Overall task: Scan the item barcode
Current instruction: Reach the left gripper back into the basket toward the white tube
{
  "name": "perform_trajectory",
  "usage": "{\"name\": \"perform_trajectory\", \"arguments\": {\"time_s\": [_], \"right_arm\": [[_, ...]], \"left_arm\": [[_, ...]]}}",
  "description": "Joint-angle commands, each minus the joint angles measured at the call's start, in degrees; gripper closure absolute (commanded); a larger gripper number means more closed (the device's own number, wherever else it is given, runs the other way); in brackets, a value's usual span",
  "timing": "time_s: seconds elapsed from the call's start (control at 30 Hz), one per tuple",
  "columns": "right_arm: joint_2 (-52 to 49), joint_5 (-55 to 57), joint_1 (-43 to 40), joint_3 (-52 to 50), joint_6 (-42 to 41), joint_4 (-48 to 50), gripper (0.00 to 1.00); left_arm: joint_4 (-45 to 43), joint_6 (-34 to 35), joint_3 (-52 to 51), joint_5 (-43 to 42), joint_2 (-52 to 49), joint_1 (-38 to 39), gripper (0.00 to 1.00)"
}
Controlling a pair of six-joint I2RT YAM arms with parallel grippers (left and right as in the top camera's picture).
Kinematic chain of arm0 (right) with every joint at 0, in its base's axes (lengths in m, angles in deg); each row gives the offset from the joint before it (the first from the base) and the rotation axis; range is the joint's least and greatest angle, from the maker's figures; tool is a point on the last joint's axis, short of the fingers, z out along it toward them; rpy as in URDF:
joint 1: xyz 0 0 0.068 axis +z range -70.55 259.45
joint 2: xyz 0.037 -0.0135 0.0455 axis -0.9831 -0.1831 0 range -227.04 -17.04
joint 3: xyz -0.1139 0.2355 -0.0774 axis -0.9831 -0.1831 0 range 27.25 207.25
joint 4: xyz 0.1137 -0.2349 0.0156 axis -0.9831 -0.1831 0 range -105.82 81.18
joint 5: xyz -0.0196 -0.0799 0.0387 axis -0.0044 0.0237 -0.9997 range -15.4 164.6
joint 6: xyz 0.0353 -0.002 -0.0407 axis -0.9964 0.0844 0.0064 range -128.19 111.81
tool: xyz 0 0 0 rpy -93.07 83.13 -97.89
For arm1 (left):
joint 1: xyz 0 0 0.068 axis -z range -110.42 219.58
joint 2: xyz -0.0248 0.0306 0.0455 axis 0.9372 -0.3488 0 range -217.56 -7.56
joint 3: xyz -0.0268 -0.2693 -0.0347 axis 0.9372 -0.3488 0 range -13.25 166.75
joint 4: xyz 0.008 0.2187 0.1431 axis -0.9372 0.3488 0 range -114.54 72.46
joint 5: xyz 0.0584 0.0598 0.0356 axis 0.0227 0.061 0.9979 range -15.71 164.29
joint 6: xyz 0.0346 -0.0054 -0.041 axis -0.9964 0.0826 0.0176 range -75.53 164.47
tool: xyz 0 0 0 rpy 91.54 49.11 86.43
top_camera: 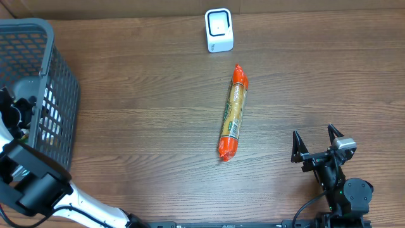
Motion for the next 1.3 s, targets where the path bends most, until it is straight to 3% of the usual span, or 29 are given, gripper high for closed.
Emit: {"name": "perform_trajectory", "arguments": {"time_s": [0.0, 0.2, 0.3, 0.47, 0.57, 0.77, 1.03, 1.27], "right_arm": [[0.48, 0.42, -0.04, -0.61, 0.15, 0.37, 0.0], [0.48, 0.44, -0.04, -0.61, 0.15, 0.37, 0.0], [0.48, 0.42, -0.04, -0.61, 0.15, 0.37, 0.0], [0.48, 0.44, -0.04, -0.61, 0.15, 0.37, 0.0], [0.48, 0.44, -0.04, -0.61, 0.15, 0.37, 0.0], [0.48, 0.44, -0.04, -0.61, 0.15, 0.37, 0.0], [0.48, 0.44, -0.04, -0.61, 0.15, 0.37, 0.0], [0.48, 0.44, -0.04, -0.61, 0.15, 0.37, 0.0]], "left_arm": [[-0.76, -4.02, -0.31, 2.12, -3.45, 1.57, 0.07], [-0.98, -4.04, -0.31, 5.88, -7.82, 3.13, 0.09], [-1.01, -4.07, -0.31, 6.23, -8.85, 3.41, 0.19], [-1.01, -4.07, -0.24, 6.25, -8.92, 3.45, 0.62], [-0.42, -4.07, -0.07, 6.08, -8.87, 3.48, 0.94], [3.52, -1.03, 4.46, 5.7, -7.98, 3.54, 0.96], [12.79, 3.5, 21.68, 2.6, -3.5, 3.56, 0.96], [15.21, 5.88, 33.0, -0.98, 5.4, 3.63, 0.96]]}}
